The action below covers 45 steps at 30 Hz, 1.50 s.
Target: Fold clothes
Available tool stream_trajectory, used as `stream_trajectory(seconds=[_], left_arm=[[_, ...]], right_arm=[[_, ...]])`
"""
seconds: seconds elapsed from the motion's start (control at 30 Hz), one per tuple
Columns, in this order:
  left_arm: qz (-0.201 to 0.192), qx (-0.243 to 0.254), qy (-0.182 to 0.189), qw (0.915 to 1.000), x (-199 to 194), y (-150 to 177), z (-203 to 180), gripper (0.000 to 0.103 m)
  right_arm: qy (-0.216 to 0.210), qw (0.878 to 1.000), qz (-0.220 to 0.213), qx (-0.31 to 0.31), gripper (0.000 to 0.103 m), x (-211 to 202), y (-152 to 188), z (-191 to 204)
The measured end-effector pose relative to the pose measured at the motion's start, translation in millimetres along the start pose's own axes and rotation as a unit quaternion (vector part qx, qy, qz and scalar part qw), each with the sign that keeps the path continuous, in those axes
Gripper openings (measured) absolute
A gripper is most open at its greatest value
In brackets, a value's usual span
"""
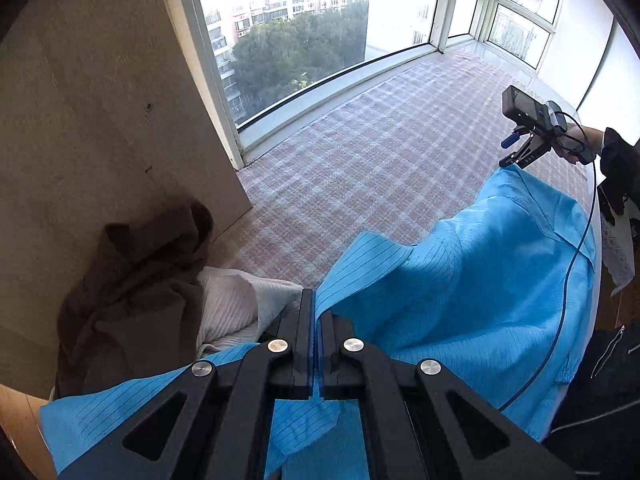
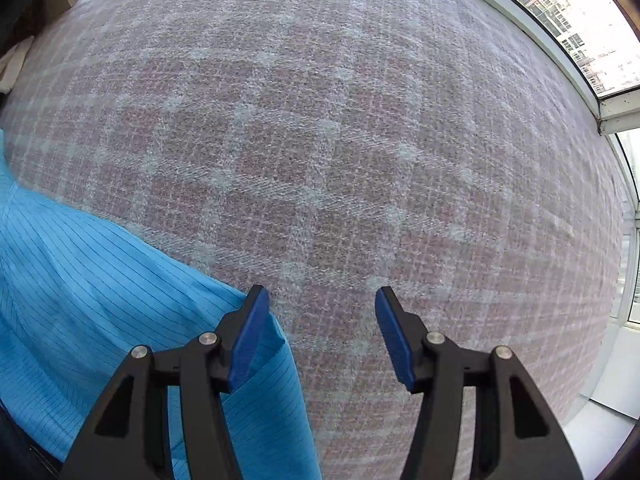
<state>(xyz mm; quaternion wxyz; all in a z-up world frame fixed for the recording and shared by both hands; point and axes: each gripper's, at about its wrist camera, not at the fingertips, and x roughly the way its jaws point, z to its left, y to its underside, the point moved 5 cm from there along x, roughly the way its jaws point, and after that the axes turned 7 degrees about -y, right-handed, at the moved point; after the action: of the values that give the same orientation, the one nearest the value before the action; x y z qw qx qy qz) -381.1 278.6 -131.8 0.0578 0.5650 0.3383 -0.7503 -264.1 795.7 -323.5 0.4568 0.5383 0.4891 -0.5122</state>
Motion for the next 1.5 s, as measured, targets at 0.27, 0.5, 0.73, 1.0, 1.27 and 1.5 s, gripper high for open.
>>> stream_trajectory(seconds=[0.27, 0.5, 0.73, 1.0, 1.27, 1.5], left_arm=[[0.008, 0.003, -0.003, 1.0, -1.4, 6.4, -4.6, 0.0], [0.009, 0.011, -0.005, 0.9999, 1.8, 5.2, -11.3, 0.0], [0.014, 0.026, 0.005, 0.9995, 3.6, 6.7, -22.6, 0.0], [0.02, 0.029, 0.006, 0.9994, 6.5, 5.8, -25.1, 0.0], [0.029, 0.033, -0.001, 0.999, 13.4, 5.6, -25.2, 0.0], [0.026, 0.017, -0.005, 0.9995, 18.1, 9.5, -25.5, 0.0]], right_arm=[[0.111, 0.992, -0.03, -0.05, 0.056, -1.3, 20.4, 57.3], [0.053, 0.996, -0.051, -0.043, 0.003, -2.6, 49.1, 84.9], [-0.114, 0.99, -0.065, 0.046, 0.02, -27.2, 89.8, 83.7], [-0.136, 0.987, -0.086, 0.02, 0.061, -81.1, 36.7, -34.1], [-0.118, 0.992, -0.045, 0.015, 0.061, -48.6, 83.7, -6.4], [-0.119, 0.991, -0.057, 0.005, 0.002, -52.5, 94.3, 16.1]])
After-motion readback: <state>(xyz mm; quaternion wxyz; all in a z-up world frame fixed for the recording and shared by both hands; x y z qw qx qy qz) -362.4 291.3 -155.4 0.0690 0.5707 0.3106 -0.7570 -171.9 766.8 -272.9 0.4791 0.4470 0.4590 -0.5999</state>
